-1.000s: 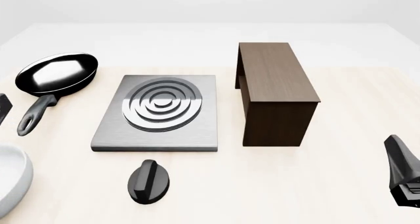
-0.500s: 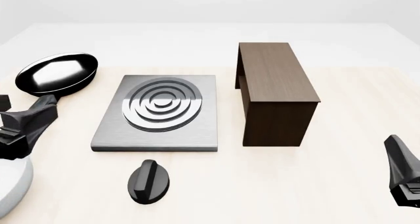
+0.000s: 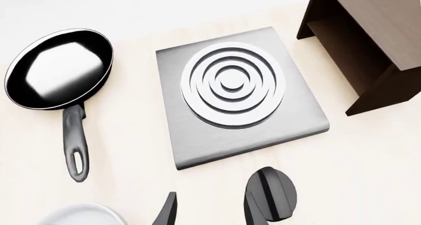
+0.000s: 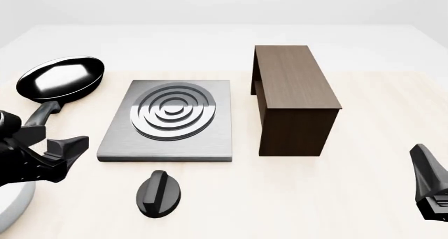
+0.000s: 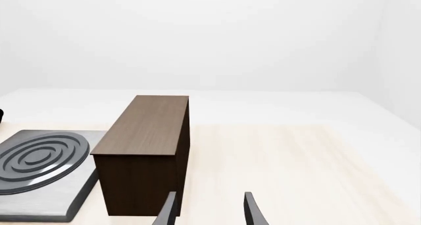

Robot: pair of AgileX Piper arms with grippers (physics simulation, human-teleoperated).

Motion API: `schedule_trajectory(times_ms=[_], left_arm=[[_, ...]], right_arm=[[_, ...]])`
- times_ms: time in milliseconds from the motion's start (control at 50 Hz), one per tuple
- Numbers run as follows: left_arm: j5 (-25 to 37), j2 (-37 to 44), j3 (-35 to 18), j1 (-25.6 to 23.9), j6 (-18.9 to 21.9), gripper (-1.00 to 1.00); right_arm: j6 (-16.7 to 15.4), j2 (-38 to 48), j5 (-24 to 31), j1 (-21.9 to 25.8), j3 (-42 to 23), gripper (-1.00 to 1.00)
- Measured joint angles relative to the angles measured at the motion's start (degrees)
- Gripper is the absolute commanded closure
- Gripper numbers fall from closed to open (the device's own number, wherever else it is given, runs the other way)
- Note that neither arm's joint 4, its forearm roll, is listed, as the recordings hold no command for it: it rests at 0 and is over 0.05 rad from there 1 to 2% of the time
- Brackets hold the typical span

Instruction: Turn on the stove.

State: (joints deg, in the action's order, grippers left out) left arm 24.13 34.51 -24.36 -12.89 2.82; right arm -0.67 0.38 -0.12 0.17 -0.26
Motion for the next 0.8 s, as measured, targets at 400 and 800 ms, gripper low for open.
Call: schedule_trajectory(times_ms=[400,800], left_arm=[[-7.29,7.02,4.64,0.41,0.11,-1.0],[-14.88,13.84,8.36,0.74,1.27,-1.0]], right_arm=[[0.0,0.0,0.0,-0.01,0.0,-1.0],[-0.01,0.0,0.0,0.0,0.0,-1.0]])
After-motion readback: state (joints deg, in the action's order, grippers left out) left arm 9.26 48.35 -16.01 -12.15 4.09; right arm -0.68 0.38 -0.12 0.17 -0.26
